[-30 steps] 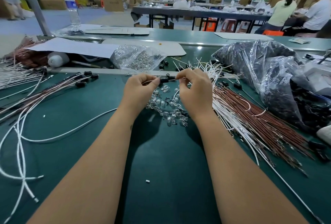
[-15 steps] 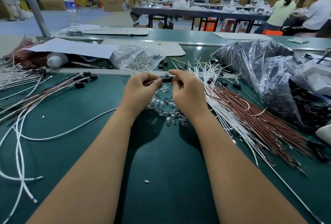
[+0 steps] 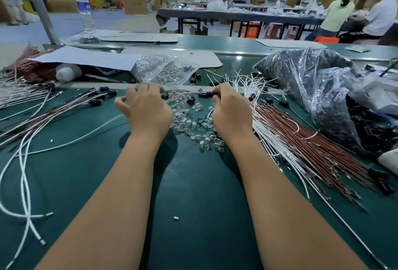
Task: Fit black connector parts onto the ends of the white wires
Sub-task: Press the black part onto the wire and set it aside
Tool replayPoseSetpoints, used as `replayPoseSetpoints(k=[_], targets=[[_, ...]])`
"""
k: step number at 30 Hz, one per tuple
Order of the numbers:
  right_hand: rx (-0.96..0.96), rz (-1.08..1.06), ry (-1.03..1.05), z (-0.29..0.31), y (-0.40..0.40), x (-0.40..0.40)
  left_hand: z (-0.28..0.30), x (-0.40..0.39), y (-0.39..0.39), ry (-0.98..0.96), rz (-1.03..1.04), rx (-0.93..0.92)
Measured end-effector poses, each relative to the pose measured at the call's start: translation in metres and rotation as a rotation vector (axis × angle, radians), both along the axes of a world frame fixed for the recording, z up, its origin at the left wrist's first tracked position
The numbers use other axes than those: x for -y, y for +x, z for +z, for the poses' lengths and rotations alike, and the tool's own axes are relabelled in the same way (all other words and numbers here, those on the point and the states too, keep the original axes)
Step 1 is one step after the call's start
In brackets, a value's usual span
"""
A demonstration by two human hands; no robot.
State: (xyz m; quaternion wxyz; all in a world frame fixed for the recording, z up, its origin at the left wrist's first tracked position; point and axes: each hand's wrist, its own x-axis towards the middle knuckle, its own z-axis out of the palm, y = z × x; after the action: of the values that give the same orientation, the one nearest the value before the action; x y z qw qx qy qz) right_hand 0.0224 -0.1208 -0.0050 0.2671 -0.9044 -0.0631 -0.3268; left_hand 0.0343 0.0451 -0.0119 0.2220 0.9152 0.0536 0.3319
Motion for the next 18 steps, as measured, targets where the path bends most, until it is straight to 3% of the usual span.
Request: replayPoseSetpoints(k=[6,13,18], targets=[[-0.056,0.218,0.092,0.002,-0.005,-0.010,0.006,0.021,-0.006,0.120,-0.411,0.191],[-0.056,0.189,0.092,0.002,-0.003,-0.006,0.003,0.009,-0.003,0.094,-0.215,0.105],[-0.065,0.275,0.131,0.002,-0.004,-0.007,0.006,0.019,-0.006,-0.044,-0.539,0.111]])
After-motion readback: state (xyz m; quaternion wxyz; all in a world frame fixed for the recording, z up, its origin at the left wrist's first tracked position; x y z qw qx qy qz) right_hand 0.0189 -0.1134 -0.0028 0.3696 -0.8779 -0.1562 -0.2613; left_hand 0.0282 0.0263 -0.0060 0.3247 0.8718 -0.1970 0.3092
